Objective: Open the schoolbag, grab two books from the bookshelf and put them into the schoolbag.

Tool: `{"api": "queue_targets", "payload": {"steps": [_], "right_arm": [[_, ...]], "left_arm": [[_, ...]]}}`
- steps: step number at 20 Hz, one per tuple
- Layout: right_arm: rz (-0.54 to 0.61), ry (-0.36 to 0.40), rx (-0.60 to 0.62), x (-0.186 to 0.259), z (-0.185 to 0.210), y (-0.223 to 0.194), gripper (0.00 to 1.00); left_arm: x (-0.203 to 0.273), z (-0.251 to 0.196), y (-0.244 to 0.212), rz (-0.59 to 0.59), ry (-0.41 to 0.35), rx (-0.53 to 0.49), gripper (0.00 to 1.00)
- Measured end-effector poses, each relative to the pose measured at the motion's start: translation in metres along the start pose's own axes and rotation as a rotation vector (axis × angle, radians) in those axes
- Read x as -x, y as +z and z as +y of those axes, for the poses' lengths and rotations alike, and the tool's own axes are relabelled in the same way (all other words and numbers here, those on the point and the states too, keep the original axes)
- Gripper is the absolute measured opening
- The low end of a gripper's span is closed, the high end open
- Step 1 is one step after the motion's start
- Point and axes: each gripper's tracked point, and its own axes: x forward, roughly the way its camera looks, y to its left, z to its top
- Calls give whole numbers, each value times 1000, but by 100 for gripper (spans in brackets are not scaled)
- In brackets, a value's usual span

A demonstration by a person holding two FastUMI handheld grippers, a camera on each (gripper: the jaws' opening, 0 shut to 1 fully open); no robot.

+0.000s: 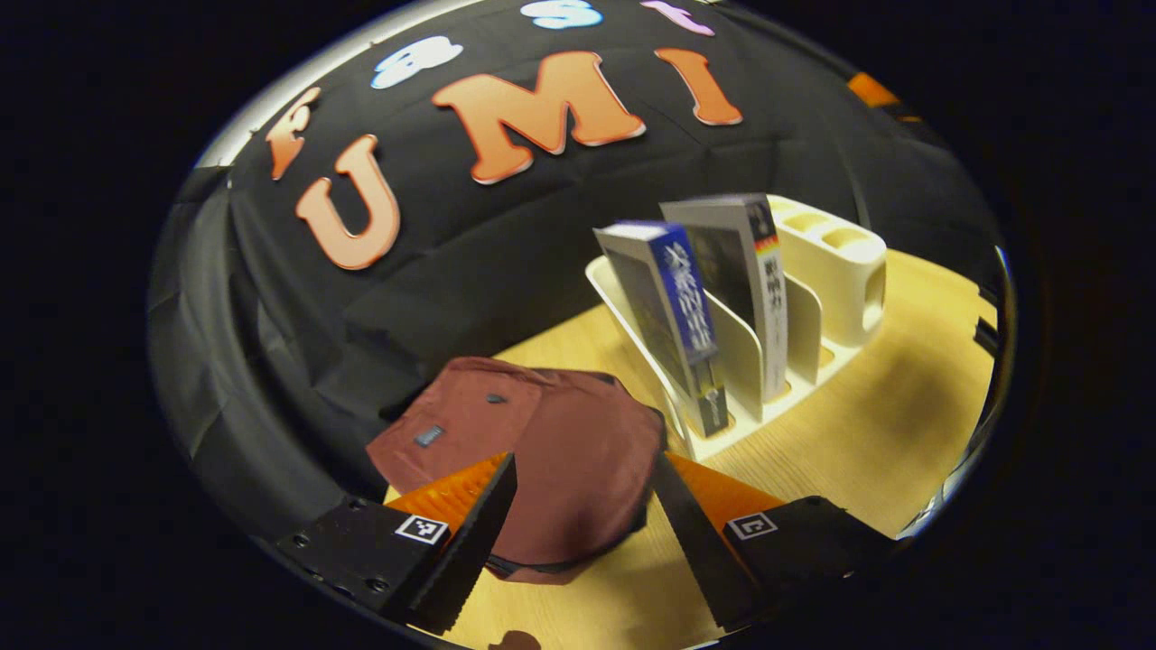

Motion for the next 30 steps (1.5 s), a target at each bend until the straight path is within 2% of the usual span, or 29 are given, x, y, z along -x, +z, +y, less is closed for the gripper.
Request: {"api": "queue_targets", "payload": {"steps": [3,7,11,13,15,17,18,19,20,22,23,24,25,26,27,30], "right_arm": [[22,-36,-16,2,-16,-3,96],[77,-61,-40,4,-29,-17,96],[113,-57,-40,4,-30,-27,96],[107,-49,-32,4,-29,-27,96],[116,-40,-32,4,-27,-30,96],[119,-28,-39,5,-25,-28,97],[112,-28,-37,6,-25,-26,97],[106,-30,-34,5,-27,-24,97],[106,-32,-31,5,-29,-23,96],[106,-29,-36,6,-28,-22,97],[104,-29,-39,5,-29,-21,97],[103,-29,-40,5,-30,-21,97],[106,-28,-41,5,-30,-23,96],[109,-29,-44,4,-31,-24,100],[112,-28,-49,4,-31,-24,96],[111,-28,-68,3,-32,-24,97]], "left_arm": [[-26,-14,-32,77,28,-101,97],[-56,-14,-61,142,56,-155,98],[-65,-9,-65,169,53,-187,98],[-62,3,-58,146,62,-175,97],[-64,9,-74,202,54,-143,97],[-69,11,-74,210,48,-153,98],[-70,10,-74,208,40,-165,95],[-70,5,-75,215,22,-167,84],[-72,0,-77,226,5,-163,94],[-71,-6,-80,242,-17,-162,56],[-72,-10,-82,254,-36,-165,52],[-70,-10,-81,262,-39,-172,38],[-70,-10,-80,269,-37,-182,36],[-72,-9,-81,282,-39,-197,15],[-71,-11,-80,294,-51,-218,10],[-72,-10,-81,332,-73,-206,4]]}}
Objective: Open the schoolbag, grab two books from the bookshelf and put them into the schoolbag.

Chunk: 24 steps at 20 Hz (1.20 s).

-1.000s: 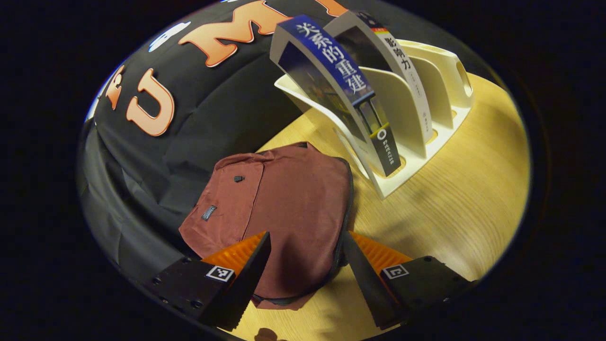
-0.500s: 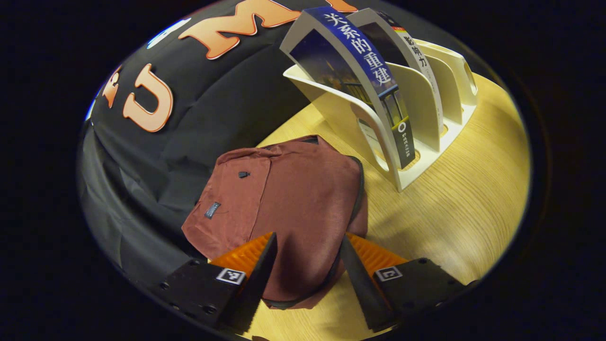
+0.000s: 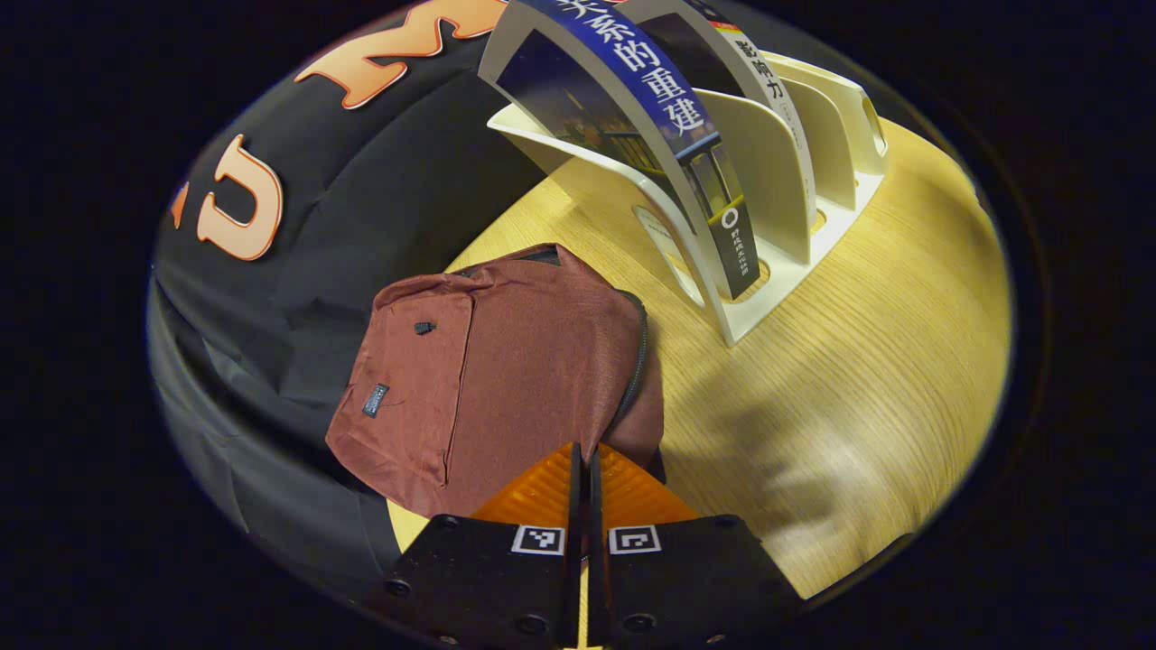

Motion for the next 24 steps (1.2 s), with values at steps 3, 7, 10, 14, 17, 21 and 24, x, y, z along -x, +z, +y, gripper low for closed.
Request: {"api": "queue_targets", "payload": {"steps": [3,7,10,14,17,21,24], "right_arm": [[0,23,-30,-1,2,1,97],[3,91,-55,2,18,0,100],[-9,82,-26,0,21,0,96],[30,122,-46,0,47,-5,97],[32,86,-36,0,62,-7,97],[67,66,-47,4,95,-14,97],[94,67,-71,7,121,-22,97]], "left_arm": [[1,1,-1,8,-43,12,1],[9,2,-2,33,-102,-33,1],[20,9,4,33,-144,-35,1],[36,27,18,21,-231,2,1],[52,51,24,37,-293,-31,1],[76,101,39,31,-351,-57,1],[90,144,54,9,-377,-65,1]]}}
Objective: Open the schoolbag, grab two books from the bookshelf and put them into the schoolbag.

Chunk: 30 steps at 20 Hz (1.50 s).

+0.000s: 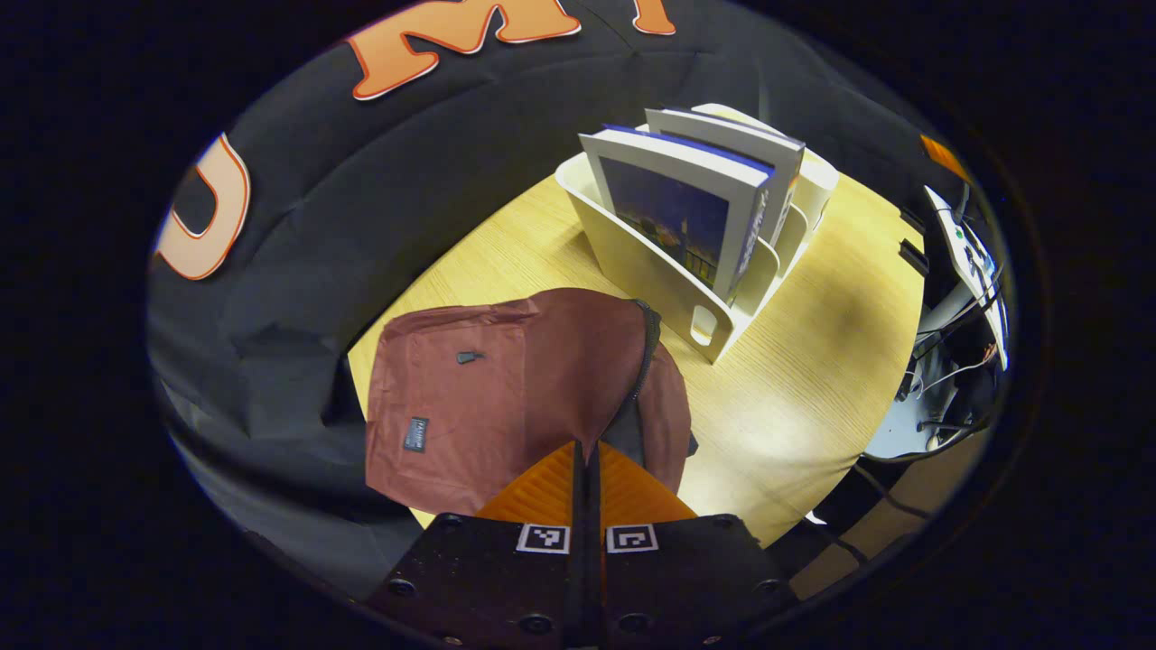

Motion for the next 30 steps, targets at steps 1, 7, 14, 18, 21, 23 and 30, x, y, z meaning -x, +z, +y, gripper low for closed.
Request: {"api": "queue_targets", "payload": {"steps": [1,7,14,18,21,23,30], "right_arm": [[-6,1,-3,1,7,-1,97],[15,-10,-12,9,39,-13,97],[98,9,-41,14,69,3,97],[146,75,42,8,113,43,97],[245,160,113,-7,155,60,96],[352,241,89,-14,188,66,97],[648,211,145,-114,207,32,97]], "left_arm": [[7,13,3,-14,-5,-4,1],[33,59,28,-74,-36,-44,1],[29,86,27,-95,-68,-52,1],[23,87,24,-104,-86,-52,1],[21,87,21,-104,-106,-47,1],[20,88,19,-107,-111,-52,1],[18,92,10,-119,-128,-9,1]]}}
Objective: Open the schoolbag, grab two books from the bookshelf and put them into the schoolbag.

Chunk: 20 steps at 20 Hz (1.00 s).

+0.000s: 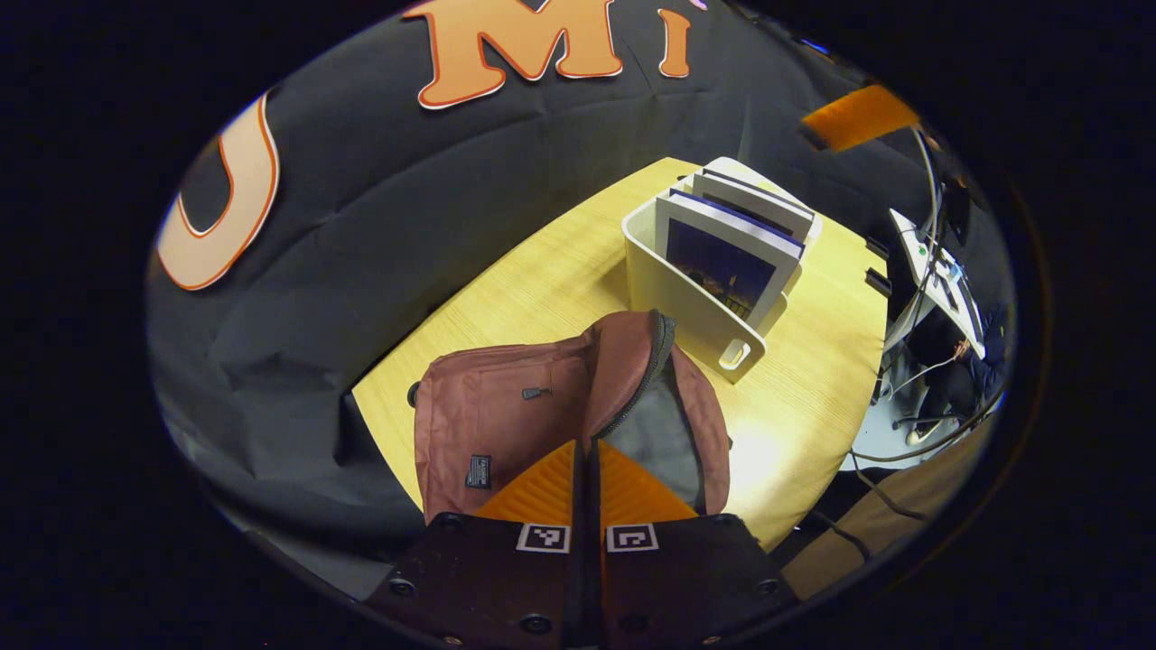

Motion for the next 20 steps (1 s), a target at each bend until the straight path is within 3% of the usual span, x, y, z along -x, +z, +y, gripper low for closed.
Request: {"api": "queue_targets", "payload": {"steps": [9,11,12,13,16,18,19,20], "right_arm": [[237,-147,80,-107,-29,-14,98],[284,-137,66,-122,-28,-23,98],[305,-125,48,-128,-26,-28,85],[323,-126,39,-132,-28,-31,98],[341,-163,43,-141,-37,-32,97],[338,-192,34,-145,-48,-32,83],[339,-208,34,-146,-52,-32,60],[352,-229,30,-146,-57,-35,65]], "left_arm": [[-1,0,-8,10,-11,24,1],[-1,1,-10,15,-13,23,1],[-1,2,-11,17,-12,22,1],[-2,2,-11,19,-11,22,1],[-7,1,-14,22,-20,28,1],[-6,2,-14,25,-21,25,1],[-6,2,-14,25,-20,24,1],[-6,1,-13,25,-20,23,1]]}}
